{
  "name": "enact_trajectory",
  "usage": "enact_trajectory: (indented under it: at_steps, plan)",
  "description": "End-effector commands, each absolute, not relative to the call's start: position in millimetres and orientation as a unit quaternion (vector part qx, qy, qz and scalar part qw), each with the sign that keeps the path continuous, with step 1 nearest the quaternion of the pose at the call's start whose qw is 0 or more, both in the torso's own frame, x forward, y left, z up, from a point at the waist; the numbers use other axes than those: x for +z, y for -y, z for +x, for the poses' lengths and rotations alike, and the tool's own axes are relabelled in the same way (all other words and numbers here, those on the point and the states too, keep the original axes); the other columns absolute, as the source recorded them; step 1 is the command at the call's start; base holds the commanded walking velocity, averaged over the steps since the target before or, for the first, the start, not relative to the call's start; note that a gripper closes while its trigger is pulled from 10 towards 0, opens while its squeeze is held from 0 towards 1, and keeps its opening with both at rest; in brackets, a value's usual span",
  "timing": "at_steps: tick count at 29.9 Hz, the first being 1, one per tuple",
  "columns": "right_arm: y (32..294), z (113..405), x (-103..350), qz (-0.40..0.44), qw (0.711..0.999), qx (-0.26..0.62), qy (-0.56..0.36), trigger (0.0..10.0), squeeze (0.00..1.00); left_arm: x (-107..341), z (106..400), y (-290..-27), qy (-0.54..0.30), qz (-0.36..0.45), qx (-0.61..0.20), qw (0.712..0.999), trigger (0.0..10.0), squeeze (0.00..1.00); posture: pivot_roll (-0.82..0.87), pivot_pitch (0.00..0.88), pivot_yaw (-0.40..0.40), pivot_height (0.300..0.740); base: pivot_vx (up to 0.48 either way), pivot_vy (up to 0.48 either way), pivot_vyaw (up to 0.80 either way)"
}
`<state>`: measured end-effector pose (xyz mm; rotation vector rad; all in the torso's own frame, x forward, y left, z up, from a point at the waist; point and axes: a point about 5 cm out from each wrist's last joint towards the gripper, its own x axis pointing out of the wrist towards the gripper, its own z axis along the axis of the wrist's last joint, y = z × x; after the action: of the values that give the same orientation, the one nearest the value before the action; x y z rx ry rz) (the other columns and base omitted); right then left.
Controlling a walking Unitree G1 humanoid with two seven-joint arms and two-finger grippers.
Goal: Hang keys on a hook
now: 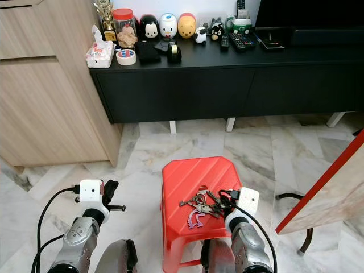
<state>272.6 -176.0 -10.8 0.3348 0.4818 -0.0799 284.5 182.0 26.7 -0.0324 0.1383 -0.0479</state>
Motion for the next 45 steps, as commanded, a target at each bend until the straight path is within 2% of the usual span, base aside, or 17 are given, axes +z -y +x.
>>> enact_trajectory:
  at_steps: [1, 8, 45]
  plan:
    - [176.8, 268.4, -14.4, 0.168, 0.954, -0.043, -0.246, 10.0, 0.00, 22.7, 281.3, -182.8, -0.076, -0.004, -0.028, 0.997, 10.0, 0.00, -0.02, 0.076, -0.013, 0.607, 0.000, 0.000, 0.00]
    - [174.3, 264.0, -23.8, 0.151, 0.946, -0.041, -0.285, 10.0, 0.00, 22.6, 281.3, -183.7, -0.077, -0.003, -0.027, 0.997, 10.0, 0.00, -0.02, 0.076, -0.013, 0.607, 0.000, 0.000, 0.00]
    - [167.1, 263.7, -29.6, 0.156, 0.937, -0.021, -0.313, 10.0, 0.00, 22.7, 281.4, -184.5, -0.076, 0.007, -0.030, 0.997, 10.0, 0.00, -0.01, 0.084, -0.013, 0.607, 0.000, 0.000, 0.00]
